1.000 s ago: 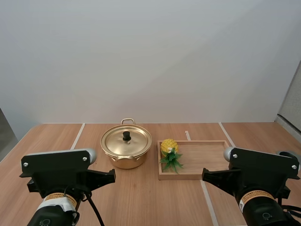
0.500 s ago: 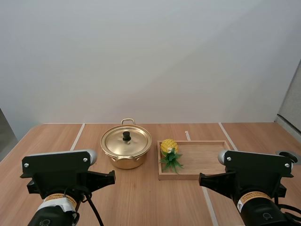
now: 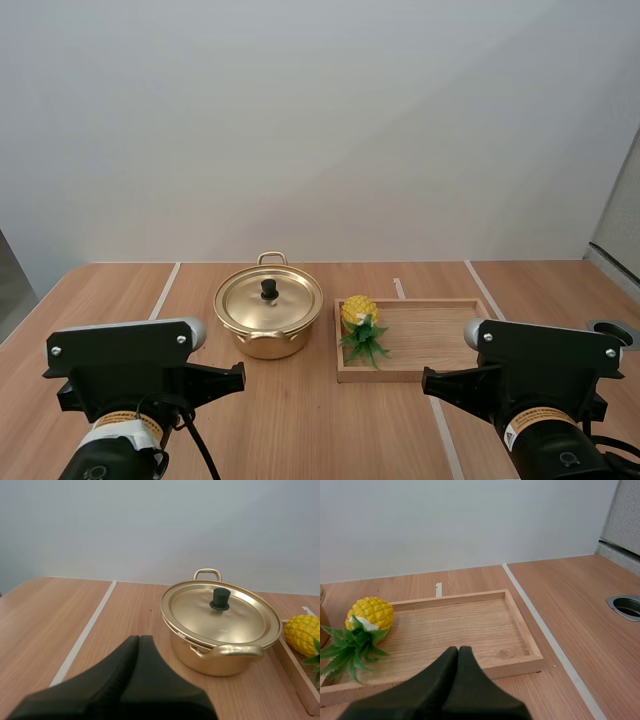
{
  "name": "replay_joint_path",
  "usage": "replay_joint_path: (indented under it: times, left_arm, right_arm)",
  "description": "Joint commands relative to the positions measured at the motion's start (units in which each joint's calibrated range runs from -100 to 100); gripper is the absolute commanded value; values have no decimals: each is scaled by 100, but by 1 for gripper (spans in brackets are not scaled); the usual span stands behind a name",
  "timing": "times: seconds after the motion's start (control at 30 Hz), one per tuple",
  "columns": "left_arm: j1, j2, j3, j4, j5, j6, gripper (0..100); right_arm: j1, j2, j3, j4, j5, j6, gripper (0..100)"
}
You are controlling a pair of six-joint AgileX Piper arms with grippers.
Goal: Open the pot, put the grape inside, and close it
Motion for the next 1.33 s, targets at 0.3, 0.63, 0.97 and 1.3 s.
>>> replay_joint_path:
  times: [0.3,0.63,0.97,1.3]
  left_arm:
    - [6,-32,14,-81,-33,2,0]
    - [6,-32,14,-81,-33,2,0]
    - [6,-32,14,-81,-33,2,0]
    - [6,-32,14,-81,-33,2,0]
  right_arm:
    - [3,-34,13,1529,-170,-1372,0]
    - [3,-34,13,1780,-170,-1398,0]
    - [3,-34,13,1769,-187,-1398,0]
    - [3,-34,13,1769,-187,-1398,0]
